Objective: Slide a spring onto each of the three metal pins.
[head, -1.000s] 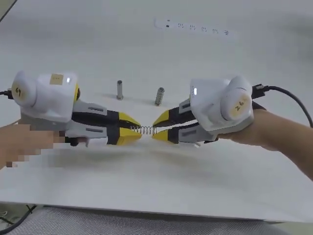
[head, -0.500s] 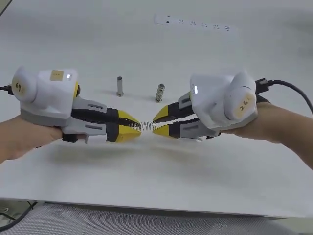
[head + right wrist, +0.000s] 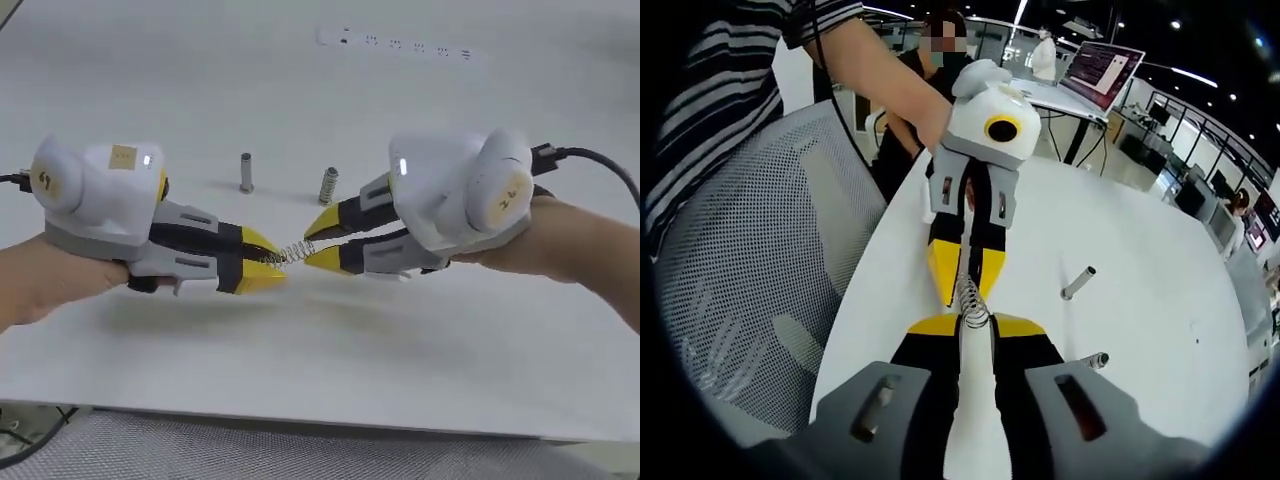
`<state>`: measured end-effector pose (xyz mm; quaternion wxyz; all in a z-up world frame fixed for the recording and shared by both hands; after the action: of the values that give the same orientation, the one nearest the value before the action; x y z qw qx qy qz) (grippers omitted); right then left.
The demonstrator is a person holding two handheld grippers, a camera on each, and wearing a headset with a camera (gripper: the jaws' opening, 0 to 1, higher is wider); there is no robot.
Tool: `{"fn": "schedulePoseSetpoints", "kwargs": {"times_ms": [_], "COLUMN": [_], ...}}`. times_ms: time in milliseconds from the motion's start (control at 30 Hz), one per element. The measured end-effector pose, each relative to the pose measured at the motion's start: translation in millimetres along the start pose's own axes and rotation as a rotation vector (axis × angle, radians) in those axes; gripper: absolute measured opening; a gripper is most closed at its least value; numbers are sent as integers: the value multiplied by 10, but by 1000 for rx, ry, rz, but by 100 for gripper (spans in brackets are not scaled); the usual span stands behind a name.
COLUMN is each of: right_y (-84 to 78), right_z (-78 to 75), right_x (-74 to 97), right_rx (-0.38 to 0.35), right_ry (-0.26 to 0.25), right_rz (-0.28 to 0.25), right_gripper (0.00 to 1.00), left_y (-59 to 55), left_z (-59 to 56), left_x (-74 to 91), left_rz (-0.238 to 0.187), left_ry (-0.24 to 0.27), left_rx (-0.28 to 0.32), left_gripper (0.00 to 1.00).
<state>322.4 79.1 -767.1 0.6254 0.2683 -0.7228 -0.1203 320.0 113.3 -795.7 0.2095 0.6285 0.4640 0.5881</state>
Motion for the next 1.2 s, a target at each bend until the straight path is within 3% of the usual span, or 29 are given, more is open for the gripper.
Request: {"fn": "schedulePoseSetpoints", "kwargs": {"times_ms": [433,567,833,1200], "right_y": [174,271,342,387], "right_z": [21,24,24,11], "right_x": [43,63,31,67], "right_rx": [-97,-168,-170,-160], "right_ry": [10,24,7,-46], "right_rz": [-105,-170,-186,-268], "right_gripper": [13,13,13,12], "left_y": [0,21,53,68], "left_z": [-33,-35,-58,-23], "left_x": [-33,-34,-46,52], "left_rz": [4,-2,-13,-86], "left_ry": [2,3,-2,9], "left_rx": [-18,-19,-20,40], "left_gripper": [7,7,7,7]}}
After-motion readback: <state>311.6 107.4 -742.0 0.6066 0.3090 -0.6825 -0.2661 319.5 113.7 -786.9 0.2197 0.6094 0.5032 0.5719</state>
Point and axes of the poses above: the centre of the closed fingertips' face, and the gripper's own axes: x roughly backward along the fingers, z roughly to its left, y roughly out of its top, the point moved 2 cm from there along x, roughly backward along the fingers, and after that the axes turned 15 degrees about z, right-handed, at the moved point
